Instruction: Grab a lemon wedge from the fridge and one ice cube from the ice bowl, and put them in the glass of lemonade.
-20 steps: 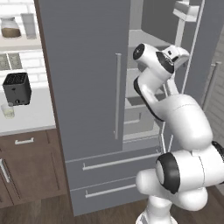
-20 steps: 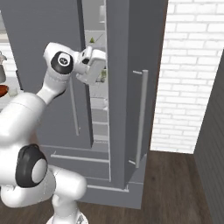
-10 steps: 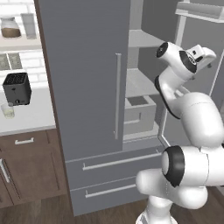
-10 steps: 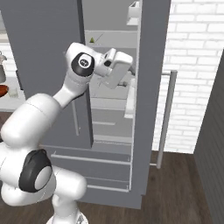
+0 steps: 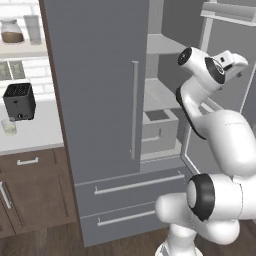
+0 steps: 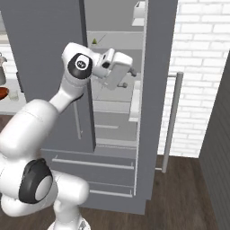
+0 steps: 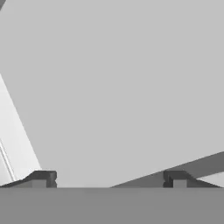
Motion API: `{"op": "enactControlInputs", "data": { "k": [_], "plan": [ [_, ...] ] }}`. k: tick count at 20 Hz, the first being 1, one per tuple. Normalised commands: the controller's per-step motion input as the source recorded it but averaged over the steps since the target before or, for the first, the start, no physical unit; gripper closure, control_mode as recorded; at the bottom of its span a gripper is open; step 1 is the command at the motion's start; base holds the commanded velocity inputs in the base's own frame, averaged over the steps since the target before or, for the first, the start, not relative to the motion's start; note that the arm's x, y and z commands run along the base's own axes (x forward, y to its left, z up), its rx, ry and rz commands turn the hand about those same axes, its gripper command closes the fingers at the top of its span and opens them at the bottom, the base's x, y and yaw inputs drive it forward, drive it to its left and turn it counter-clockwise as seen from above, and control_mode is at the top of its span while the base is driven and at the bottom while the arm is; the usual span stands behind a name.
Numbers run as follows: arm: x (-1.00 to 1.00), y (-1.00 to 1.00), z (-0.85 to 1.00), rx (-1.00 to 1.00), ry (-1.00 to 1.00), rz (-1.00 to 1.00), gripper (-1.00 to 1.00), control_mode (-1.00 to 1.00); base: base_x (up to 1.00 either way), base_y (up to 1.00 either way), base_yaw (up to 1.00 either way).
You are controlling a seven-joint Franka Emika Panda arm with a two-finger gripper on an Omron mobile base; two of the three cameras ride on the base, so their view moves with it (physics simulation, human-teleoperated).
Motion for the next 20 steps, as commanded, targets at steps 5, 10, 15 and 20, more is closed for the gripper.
{"op": "enactControlInputs", "data": {
  "k": [5,10,15,20],
  "plan": [
    [-0.22,1.0,-0.06,0.34,-0.36,0.09,-1.0,-1.0,0.0,0.0,0.0],
    [-0.03,1.0,-0.36,0.61,-0.35,0.24,-1.0,-1.0,0.0,0.0,0.0],
    [0.0,0.89,-0.27,0.53,-0.17,0.53,-1.0,-1.0,0.0,0.0,0.0],
    [-0.5,0.65,0.1,0.19,-0.03,0.57,-1.0,-1.0,0.0,0.0,0.0]
  ]
}}
